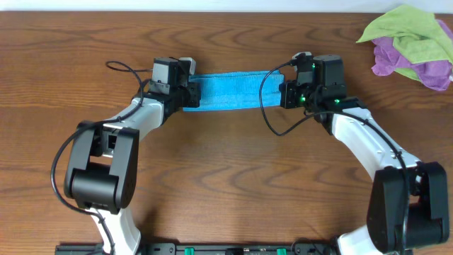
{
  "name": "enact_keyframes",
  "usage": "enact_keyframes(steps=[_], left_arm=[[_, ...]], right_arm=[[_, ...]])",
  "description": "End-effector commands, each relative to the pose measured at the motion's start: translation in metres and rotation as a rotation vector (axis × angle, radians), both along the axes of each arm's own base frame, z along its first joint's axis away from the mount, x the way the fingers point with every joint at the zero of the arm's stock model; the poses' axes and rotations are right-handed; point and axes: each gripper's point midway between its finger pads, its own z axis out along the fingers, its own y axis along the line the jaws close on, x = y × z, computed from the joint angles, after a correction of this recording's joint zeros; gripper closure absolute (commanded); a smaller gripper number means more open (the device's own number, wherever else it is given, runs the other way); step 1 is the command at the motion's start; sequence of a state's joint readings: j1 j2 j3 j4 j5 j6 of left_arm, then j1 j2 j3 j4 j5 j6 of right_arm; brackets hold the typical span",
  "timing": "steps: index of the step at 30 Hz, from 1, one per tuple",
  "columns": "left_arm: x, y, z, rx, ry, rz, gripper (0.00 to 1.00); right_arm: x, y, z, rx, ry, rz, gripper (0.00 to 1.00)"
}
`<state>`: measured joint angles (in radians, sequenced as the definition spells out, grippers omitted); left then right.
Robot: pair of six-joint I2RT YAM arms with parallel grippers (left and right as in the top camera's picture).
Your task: Fold the cloth
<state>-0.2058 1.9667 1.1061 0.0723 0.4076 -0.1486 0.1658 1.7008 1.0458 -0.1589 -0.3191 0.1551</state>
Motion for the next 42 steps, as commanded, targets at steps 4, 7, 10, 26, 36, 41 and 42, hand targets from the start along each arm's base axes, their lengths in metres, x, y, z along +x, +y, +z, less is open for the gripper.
enact_keyframes(steps=[4,7,10,26,36,41,42], left_arm=[[0.014,0.002,0.000,0.029,-0.055,-0.007,0.94],[0.011,0.002,-0.007,0.034,-0.036,-0.010,0.94],[0.009,0.002,-0.012,0.035,-0.022,-0.011,0.94],[0.009,0.002,-0.013,0.036,-0.017,-0.012,0.94],[0.009,0.003,-0.013,0.036,-0.017,-0.011,0.94],[0.009,0.003,-0.013,0.036,-0.017,-0.011,0.94],[0.009,0.002,-0.013,0.036,-0.017,-0.012,0.94]], right_arm=[[-0.001,0.001,-0.001,-0.002,-0.002,0.018,0.98],[-0.002,0.000,-0.003,-0.020,-0.001,0.033,0.98],[-0.001,-0.005,-0.007,-0.040,0.006,0.013,0.98],[0.035,-0.026,-0.027,0.066,-0.024,-0.093,0.31],[0.042,-0.032,-0.059,0.310,0.077,-0.100,0.27],[0.039,-0.030,-0.065,0.321,0.101,-0.097,0.28],[0.039,-0.030,-0.065,0.325,0.104,-0.101,0.28]])
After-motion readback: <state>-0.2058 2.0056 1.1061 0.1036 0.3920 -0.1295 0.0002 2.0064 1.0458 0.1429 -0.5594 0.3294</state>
